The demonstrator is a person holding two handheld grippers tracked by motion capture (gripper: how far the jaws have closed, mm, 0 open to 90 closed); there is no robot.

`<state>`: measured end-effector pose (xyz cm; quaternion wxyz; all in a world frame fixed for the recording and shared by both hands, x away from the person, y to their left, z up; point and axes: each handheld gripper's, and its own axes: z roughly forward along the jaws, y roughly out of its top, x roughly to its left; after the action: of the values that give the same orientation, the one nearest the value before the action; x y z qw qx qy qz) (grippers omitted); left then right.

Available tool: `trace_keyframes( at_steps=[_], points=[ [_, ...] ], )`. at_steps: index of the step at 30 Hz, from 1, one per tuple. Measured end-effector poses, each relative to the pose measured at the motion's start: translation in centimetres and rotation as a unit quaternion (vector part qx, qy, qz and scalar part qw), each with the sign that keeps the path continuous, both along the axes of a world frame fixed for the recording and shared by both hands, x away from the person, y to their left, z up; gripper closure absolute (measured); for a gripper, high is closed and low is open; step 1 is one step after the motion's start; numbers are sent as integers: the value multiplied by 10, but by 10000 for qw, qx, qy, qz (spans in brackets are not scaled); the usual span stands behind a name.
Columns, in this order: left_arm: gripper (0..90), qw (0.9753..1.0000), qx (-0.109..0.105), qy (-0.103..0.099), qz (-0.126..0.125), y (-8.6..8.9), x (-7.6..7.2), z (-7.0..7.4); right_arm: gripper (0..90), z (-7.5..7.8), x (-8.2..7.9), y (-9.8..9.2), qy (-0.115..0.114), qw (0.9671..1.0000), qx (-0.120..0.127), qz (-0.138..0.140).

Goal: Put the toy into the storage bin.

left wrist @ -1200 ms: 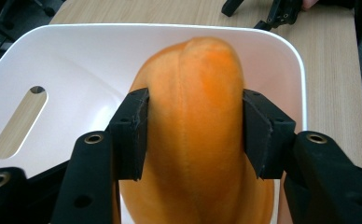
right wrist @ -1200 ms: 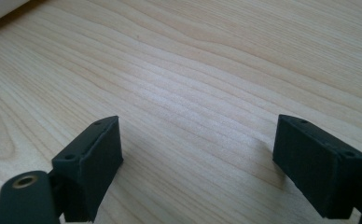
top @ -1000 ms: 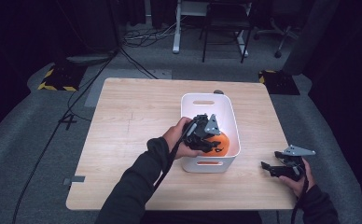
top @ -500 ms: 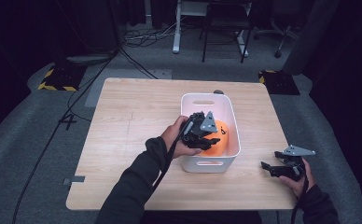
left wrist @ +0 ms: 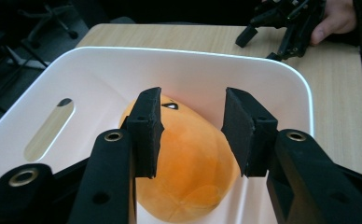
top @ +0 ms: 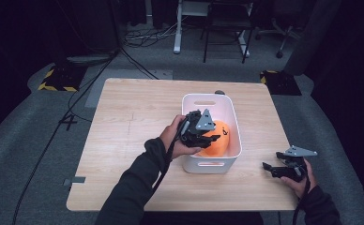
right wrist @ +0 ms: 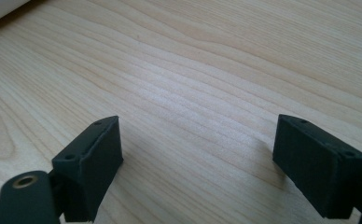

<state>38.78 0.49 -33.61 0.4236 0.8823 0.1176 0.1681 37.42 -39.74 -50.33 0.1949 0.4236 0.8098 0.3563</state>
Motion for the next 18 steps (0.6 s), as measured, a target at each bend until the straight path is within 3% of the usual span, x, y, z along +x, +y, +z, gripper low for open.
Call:
trace_keyframes(
  at_steps=[8,12,18],
  points=[
    [534,9992,-295,-89,260,11,1,3,157,0,0,0,-1,10000,-8,4],
    [506,9989,-249,-131,367,16,1,3,157,0,0,0,-4,10000,-12,6],
    [452,9980,-345,-115,508,24,2,4,157,0,0,0,-6,10000,-13,7]
  ],
)
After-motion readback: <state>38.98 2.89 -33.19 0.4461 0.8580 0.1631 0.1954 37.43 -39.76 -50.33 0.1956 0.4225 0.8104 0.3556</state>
